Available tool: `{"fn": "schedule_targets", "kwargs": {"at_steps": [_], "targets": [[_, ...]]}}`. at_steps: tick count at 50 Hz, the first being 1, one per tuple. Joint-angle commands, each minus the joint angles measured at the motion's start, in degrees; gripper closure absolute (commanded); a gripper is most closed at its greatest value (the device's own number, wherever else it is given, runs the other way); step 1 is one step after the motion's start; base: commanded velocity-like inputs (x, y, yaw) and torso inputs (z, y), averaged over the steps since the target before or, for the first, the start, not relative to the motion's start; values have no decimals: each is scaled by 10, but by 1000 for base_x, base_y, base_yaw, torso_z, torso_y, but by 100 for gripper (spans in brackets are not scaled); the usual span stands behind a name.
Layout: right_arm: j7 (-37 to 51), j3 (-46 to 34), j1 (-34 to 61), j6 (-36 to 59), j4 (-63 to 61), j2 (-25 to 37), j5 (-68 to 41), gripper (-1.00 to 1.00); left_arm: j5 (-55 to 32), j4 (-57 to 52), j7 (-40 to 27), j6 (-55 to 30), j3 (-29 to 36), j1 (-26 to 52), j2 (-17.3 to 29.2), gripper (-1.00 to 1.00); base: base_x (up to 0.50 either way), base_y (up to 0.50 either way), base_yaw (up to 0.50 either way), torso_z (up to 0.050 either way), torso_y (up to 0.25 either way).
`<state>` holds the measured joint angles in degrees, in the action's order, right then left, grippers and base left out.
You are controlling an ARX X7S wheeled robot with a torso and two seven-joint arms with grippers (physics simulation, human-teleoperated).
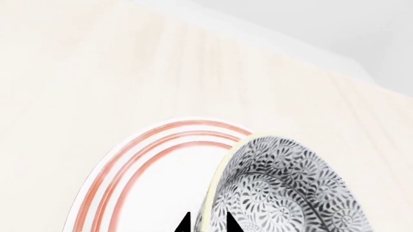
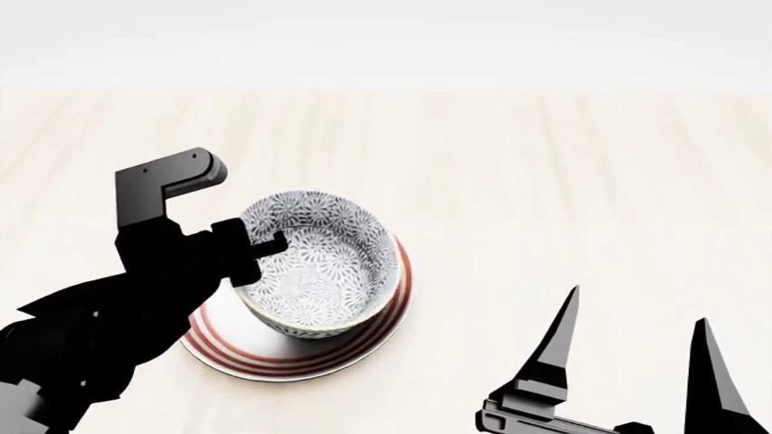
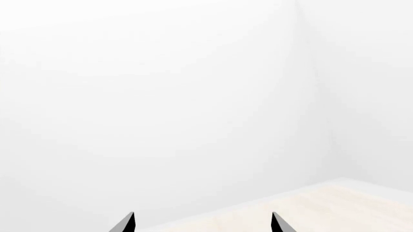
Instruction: Put the bowl on the plate.
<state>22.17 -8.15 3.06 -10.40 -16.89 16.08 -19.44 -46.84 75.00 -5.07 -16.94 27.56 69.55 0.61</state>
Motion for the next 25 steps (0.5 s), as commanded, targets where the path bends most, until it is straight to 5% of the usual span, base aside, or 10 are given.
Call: {"fn": "schedule_targets", "kwargs": {"at_steps": [1,17,25], "targets": [[-4,4,0,0,-1,-2,5,-100,70,0,6,15,-50,1,-6,-100,0,0,0,0,0],[-4,-4,-6,-2,-5,0,4,-100,152,0,14,126,-31,23,-6,-100,0,0,0,0,0],[-5,-9,-9,-3,-6,0,4,-100,260,0,21,183,-98,43,6,-100,0,0,0,0,0]]}}
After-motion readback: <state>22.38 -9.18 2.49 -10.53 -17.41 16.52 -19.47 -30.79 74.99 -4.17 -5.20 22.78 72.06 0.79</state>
